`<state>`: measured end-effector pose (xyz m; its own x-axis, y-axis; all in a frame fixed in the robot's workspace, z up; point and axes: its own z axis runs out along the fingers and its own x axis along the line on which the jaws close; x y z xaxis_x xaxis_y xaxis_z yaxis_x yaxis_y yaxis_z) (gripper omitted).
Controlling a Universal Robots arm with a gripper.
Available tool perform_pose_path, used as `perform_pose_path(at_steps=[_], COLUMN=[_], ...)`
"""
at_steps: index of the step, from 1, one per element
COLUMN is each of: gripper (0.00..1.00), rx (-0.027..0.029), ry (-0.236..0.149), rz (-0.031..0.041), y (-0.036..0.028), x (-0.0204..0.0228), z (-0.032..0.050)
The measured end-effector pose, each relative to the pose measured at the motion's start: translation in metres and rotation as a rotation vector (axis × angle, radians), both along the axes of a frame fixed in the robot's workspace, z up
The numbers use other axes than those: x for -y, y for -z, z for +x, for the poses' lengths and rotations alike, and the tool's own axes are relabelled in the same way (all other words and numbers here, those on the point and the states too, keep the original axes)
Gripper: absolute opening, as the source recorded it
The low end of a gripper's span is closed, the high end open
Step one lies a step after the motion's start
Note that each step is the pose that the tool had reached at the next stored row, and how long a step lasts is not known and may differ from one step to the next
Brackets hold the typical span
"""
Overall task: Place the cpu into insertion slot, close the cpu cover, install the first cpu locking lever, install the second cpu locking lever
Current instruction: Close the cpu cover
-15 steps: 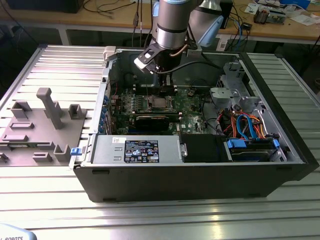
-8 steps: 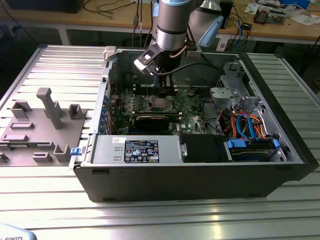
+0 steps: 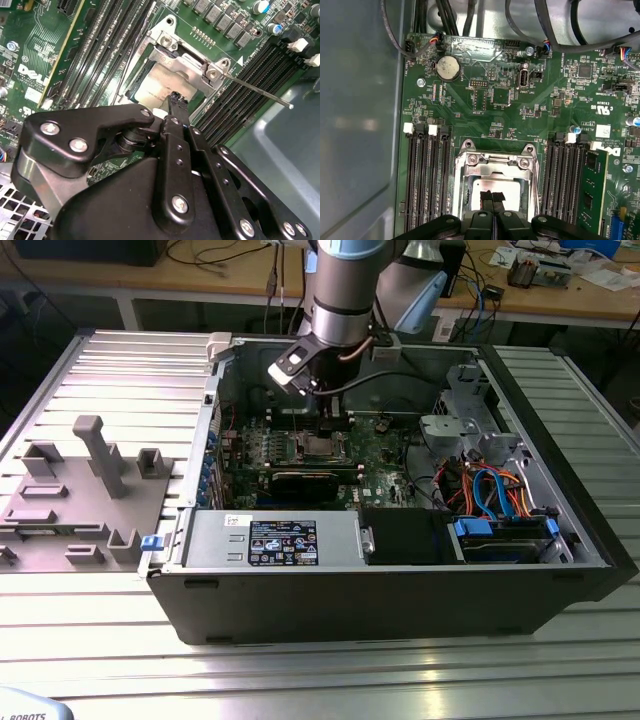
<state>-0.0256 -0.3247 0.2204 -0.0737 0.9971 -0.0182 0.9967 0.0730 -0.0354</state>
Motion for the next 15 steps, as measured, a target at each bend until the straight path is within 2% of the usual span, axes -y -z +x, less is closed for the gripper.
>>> perform_pose_path(at_steps=[11,15], gripper=[0.11,0.11], rx=[0.0,0.0013], ry=[0.0,0.0], rz=[0.0,-0.0005], y=[0.0065,0.0081], x=[0.0,0.0], z=[-0.0011,-0.0061])
